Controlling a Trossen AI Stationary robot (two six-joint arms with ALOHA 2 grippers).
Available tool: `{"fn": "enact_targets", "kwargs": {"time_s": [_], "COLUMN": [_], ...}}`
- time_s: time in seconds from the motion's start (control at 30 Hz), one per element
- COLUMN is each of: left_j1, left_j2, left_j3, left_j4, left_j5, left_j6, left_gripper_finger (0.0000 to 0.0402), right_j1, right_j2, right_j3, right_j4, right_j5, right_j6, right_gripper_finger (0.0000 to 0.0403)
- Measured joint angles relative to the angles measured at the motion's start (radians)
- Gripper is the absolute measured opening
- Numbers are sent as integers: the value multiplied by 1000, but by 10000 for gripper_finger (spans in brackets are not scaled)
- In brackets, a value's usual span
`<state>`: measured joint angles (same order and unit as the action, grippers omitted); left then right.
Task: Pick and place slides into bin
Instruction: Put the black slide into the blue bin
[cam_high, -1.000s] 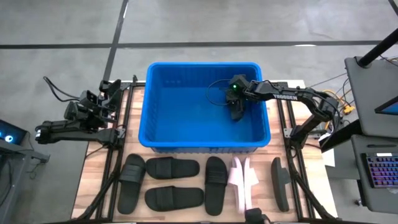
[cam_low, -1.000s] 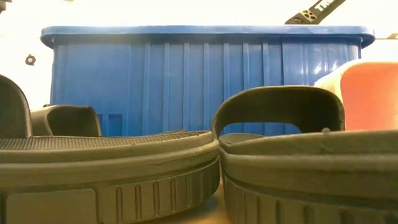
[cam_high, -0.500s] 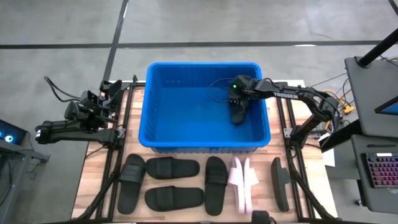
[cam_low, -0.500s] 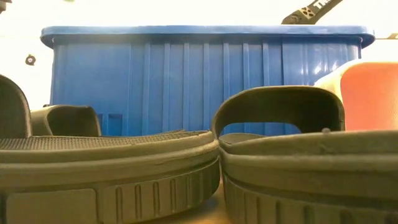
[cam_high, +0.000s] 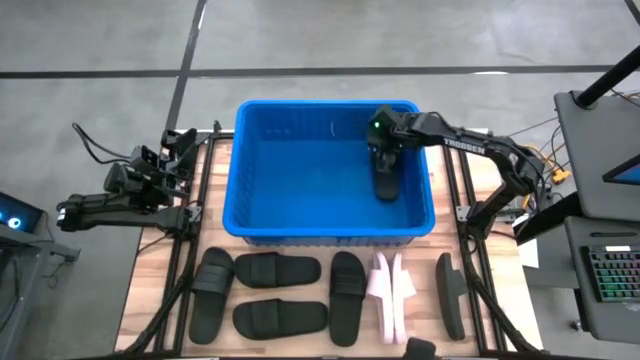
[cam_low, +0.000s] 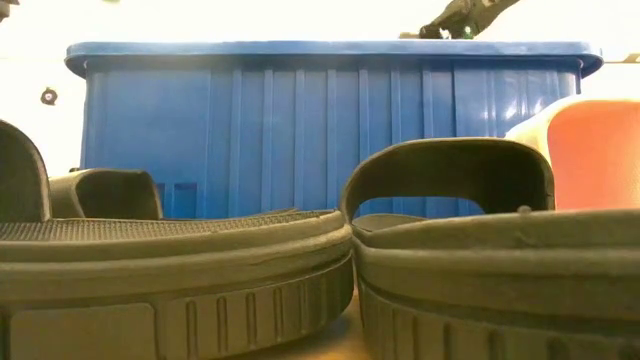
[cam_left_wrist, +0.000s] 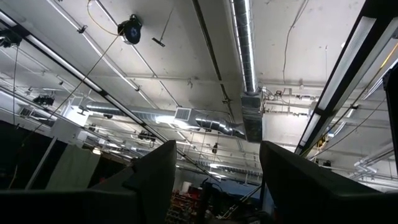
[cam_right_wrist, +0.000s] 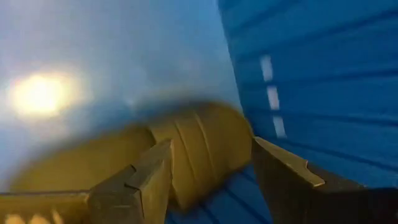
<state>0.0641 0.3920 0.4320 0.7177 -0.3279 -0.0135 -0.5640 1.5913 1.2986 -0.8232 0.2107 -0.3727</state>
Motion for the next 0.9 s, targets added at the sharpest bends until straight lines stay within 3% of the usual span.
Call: {"fn": "enact_targets", "kwargs": {"time_s": [0.23, 0.33, 0.53, 0.77, 0.9], "left_j1": [0, 0, 0, 0, 0], "left_j2": [1, 2, 7, 7, 6], "left_j3": [0, 0, 0, -1, -1], "left_j4": [-2, -2, -2, -40, -41], "left_j5": [0, 0, 0, 0, -1], "left_j6": [-5, -5, -6, -10, -10], "left_gripper_finger": [217, 217, 217, 217, 217], "right_j1": [16, 64, 242, 519, 670], "right_j2": [-32, -55, -105, -117, -117], "right_j3": [231, 304, 408, 539, 598], "right_j4": [0, -4, -109, -376, -508], "right_j5": [-310, -356, -347, -165, -134], "right_j6": [286, 353, 430, 584, 738], "right_gripper_finger": [188, 187, 187, 187, 187]}}
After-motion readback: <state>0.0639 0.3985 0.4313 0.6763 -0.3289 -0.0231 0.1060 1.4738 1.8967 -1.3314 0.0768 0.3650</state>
